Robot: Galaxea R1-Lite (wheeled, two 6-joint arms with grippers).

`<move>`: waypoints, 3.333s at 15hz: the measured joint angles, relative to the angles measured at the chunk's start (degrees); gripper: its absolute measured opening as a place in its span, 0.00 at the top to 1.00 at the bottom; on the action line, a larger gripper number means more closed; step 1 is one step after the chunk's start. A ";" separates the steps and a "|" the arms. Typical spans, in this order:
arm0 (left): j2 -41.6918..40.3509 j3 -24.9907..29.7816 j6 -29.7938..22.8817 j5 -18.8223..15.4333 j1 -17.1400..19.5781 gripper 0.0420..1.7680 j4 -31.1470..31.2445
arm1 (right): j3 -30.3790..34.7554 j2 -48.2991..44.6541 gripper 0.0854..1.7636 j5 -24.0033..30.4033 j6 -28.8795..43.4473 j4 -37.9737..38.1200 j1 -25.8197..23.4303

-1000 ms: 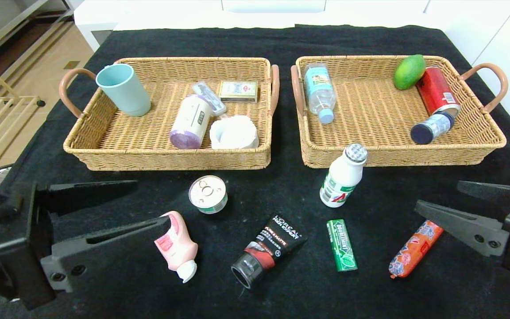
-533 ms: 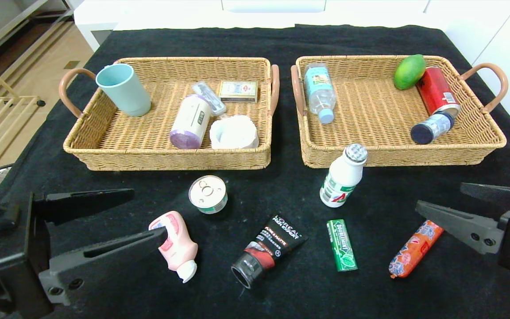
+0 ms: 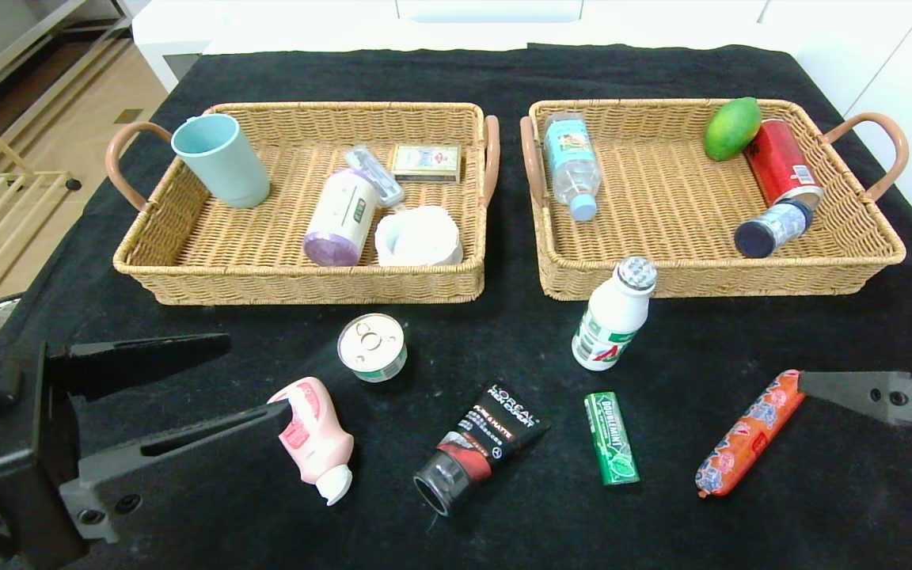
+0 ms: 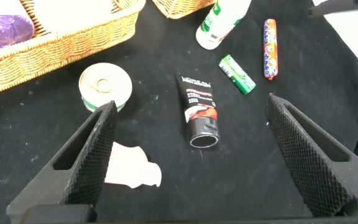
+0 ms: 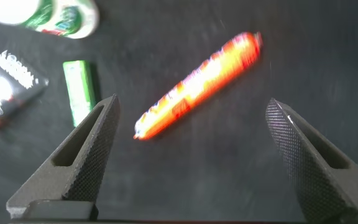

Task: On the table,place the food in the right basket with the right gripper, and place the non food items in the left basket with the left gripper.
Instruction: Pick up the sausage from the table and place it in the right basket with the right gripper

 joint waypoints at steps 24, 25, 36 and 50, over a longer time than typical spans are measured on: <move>-0.80 0.66 1.43 0.52 0.02 0.03 -0.02 | -5.57 21.46 0.03 5.51 21.69 4.56 -5.40; -0.89 0.66 1.49 0.59 0.02 0.03 -0.02 | -5.55 21.53 0.08 5.47 21.92 4.58 -5.38; -1.38 0.85 1.83 0.74 0.02 0.03 -0.07 | -4.39 21.83 0.76 5.56 22.19 4.44 -5.12; -1.35 1.79 3.49 0.80 0.02 0.03 -0.09 | -4.35 18.99 0.76 5.58 21.69 5.24 -3.78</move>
